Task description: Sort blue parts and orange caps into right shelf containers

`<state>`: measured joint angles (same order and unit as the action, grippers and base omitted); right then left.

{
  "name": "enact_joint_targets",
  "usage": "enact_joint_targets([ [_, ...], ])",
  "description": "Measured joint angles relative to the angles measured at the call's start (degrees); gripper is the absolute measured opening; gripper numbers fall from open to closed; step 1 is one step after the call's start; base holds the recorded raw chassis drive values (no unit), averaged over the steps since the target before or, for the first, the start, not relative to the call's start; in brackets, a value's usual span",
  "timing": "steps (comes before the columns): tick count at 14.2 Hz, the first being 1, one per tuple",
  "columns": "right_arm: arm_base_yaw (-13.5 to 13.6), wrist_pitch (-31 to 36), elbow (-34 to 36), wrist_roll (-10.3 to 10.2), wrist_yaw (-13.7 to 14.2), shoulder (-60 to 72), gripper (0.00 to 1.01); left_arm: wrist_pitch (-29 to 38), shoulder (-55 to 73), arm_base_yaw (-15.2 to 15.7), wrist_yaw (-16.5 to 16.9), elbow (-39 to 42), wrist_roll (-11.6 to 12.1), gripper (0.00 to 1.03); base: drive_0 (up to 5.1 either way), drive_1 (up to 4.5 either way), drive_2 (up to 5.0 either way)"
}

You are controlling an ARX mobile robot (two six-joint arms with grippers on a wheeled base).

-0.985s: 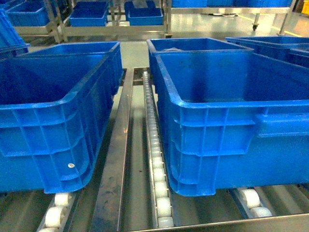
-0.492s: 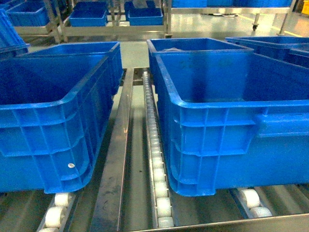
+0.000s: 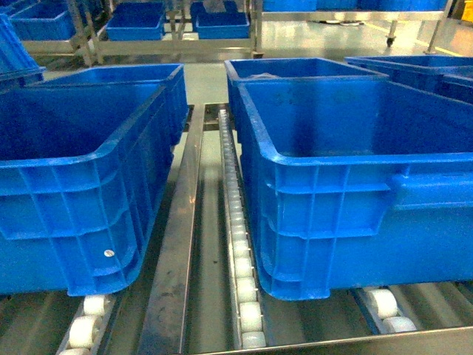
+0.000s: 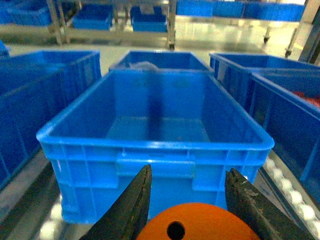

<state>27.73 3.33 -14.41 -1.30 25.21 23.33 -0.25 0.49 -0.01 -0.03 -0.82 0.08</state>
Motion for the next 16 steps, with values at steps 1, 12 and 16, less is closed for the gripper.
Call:
enact_joint_targets([
  [1,0.04,-4.66,-1.57,0.31,0.0,0.68,0.4,0.02,0.0,0.0,0.04,0.0,0.0,0.98,0.0,0.0,0.0],
  [12,-4.33,8.02,-4.98,3.39,-3.76,13.79,0.4,0.02,0.0,0.0,0.02,0.0,0.0,0.98,0.0,0.0,0.0],
  [16,-8.46,17.42,-7.78,5.9,-7.39,24.28,0.4,0.02,0.0,0.0,0.02,0.0,0.0,0.98,0.0,0.0,0.0],
])
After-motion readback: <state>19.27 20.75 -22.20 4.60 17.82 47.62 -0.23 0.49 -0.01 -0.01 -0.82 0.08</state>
